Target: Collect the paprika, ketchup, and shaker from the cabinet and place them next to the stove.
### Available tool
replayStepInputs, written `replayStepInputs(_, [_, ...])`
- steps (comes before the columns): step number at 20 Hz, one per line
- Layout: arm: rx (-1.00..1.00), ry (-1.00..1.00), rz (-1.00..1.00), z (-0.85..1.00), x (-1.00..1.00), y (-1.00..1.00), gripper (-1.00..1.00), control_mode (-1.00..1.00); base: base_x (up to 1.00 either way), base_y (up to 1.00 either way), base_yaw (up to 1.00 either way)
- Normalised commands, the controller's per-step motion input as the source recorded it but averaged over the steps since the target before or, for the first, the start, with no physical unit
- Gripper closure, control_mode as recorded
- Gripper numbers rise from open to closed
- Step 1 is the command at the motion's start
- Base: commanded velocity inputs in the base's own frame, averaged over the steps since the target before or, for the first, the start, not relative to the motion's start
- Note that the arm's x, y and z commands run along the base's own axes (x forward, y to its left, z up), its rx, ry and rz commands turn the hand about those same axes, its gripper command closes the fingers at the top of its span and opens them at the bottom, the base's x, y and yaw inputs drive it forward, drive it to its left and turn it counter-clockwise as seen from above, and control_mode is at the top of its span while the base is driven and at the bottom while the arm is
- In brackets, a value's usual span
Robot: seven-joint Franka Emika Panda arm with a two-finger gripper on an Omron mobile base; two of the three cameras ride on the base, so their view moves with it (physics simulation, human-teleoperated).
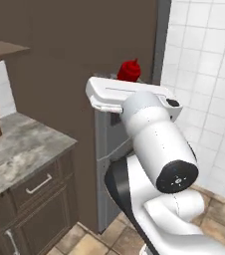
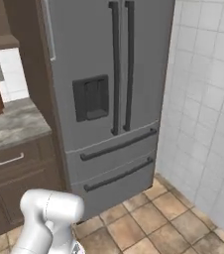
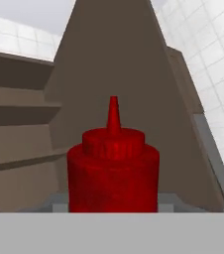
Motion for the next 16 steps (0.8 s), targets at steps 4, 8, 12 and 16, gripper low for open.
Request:
replayStepInputs(4, [0.00,0.00,0.00,0.00,0.00,0.00,1.00,1.00,-0.47,0.05,-0.66])
replayStepInputs(8, [0.00,0.00,0.00,0.00,0.00,0.00,1.00,1.00,-0.49,0.00,-0.62])
replayStepInputs(12, [0.00,0.00,0.00,0.00,0.00,0.00,1.00,1.00,-0.57,-0.01,-0.56])
replayStepInputs(16, [0.00,0.00,0.00,0.00,0.00,0.00,1.00,1.00,-0.66,-0.07,-0.50])
